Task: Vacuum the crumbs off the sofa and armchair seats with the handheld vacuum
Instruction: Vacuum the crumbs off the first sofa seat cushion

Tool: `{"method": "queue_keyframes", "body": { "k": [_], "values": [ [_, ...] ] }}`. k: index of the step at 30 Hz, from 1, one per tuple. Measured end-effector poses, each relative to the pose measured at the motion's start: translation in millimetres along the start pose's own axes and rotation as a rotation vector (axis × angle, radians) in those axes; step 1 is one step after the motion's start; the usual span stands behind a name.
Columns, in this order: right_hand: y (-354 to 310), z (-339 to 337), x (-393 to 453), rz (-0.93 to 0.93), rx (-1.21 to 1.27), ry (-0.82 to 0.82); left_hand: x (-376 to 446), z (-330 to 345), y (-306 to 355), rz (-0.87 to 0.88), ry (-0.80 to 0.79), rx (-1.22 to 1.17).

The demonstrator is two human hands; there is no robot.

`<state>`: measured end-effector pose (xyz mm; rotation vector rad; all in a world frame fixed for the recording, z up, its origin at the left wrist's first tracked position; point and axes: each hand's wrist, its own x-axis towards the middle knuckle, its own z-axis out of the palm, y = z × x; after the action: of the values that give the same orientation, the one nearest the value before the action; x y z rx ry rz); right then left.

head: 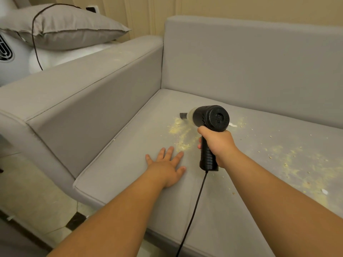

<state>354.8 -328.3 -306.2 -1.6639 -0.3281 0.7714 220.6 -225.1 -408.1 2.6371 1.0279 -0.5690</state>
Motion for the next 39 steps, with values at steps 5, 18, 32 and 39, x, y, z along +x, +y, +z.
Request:
{"method": "queue_keyframes", "body": {
  "k": [5, 18, 32, 39],
  "values": [
    [1, 15, -1, -0.026, -0.05, -0.056, -7, 0, -21, -0.099, 0.005, -0.023],
    [7, -19, -22, -0.049, 0.004, 0.08, -18, 2, -28, -0.082, -0.007, -0.069],
    [30, 2, -21, -0.016, 0.066, 0.016, -23, 12, -53, -0.05, 0.015, -0.045],
    [28, -9, -27, -0.019, 0.074, 0.043, -19, 11, -43, -0.022, 0.031, -0.049]
  ]
}}
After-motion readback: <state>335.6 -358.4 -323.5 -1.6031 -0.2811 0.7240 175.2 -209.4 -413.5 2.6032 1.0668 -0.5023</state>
